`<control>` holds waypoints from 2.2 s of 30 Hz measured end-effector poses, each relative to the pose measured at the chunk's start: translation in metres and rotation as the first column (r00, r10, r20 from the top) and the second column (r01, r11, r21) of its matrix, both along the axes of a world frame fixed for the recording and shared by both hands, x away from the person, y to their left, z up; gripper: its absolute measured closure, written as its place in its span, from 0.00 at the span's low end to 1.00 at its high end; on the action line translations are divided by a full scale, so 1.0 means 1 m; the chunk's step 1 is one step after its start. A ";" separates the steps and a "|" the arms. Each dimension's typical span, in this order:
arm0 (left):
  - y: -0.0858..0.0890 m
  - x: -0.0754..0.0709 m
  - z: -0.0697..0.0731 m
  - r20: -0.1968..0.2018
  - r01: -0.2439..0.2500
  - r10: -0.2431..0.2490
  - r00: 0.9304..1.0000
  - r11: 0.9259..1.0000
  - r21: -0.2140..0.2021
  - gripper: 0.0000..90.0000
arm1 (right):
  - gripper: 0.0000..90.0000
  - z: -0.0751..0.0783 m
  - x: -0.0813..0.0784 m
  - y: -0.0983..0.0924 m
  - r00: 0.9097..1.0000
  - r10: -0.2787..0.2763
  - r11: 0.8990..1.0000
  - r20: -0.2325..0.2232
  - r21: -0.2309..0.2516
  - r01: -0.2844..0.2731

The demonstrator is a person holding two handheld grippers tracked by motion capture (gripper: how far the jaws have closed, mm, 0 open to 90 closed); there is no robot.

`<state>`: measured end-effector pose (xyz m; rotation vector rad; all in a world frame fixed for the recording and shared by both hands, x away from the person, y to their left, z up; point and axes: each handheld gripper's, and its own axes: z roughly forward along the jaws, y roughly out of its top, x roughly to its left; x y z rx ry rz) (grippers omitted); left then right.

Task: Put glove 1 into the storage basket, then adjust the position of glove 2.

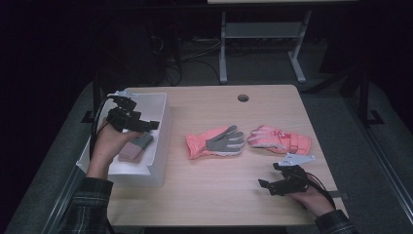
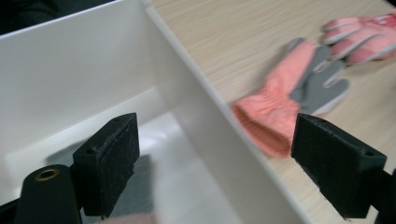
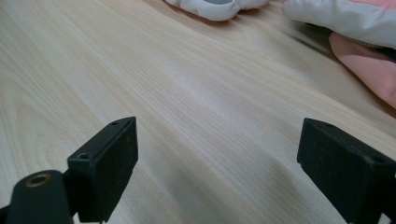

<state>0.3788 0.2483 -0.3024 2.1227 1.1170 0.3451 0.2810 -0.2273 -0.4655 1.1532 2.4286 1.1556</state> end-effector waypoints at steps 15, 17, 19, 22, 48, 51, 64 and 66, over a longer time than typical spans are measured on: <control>-0.059 -0.005 -0.009 0.006 0.109 -0.109 0.994 0.993 -0.034 0.17 | 0.13 0.000 0.000 0.000 1.000 -0.002 1.000 0.002 0.004 0.002; -0.066 -0.006 -0.010 0.004 0.122 -0.122 0.993 0.992 -0.033 0.17 | 0.13 0.000 0.000 0.000 1.000 0.000 1.000 0.000 0.004 0.000; -0.075 -0.006 -0.011 0.004 0.133 -0.133 0.991 0.991 -0.032 0.17 | 0.13 0.000 0.000 0.000 1.000 0.001 1.000 0.000 0.002 -0.001; -0.087 -0.006 -0.014 0.002 0.147 -0.147 0.989 0.989 -0.028 0.17 | 0.13 0.000 0.000 -0.001 1.000 0.002 1.000 0.008 0.006 -0.002; -0.163 0.012 -0.074 -0.042 0.212 -0.211 0.977 0.977 0.016 1.00 | 0.13 0.001 -0.001 -0.001 1.000 0.006 1.000 0.004 0.008 -0.006; -0.165 0.019 -0.088 -0.058 0.204 -0.202 0.978 0.978 0.030 1.00 | 0.13 0.001 -0.001 -0.001 1.000 0.009 1.000 0.006 0.006 -0.009; -0.163 0.039 -0.127 -0.119 0.197 -0.191 0.974 0.980 0.042 1.00 | 0.13 0.001 -0.001 -0.001 1.000 0.007 1.000 0.000 0.009 -0.007; -0.162 0.038 -0.129 -0.123 0.199 -0.194 0.973 0.980 0.028 1.00 | 0.13 0.001 -0.001 -0.002 1.000 0.007 1.000 0.002 0.007 -0.007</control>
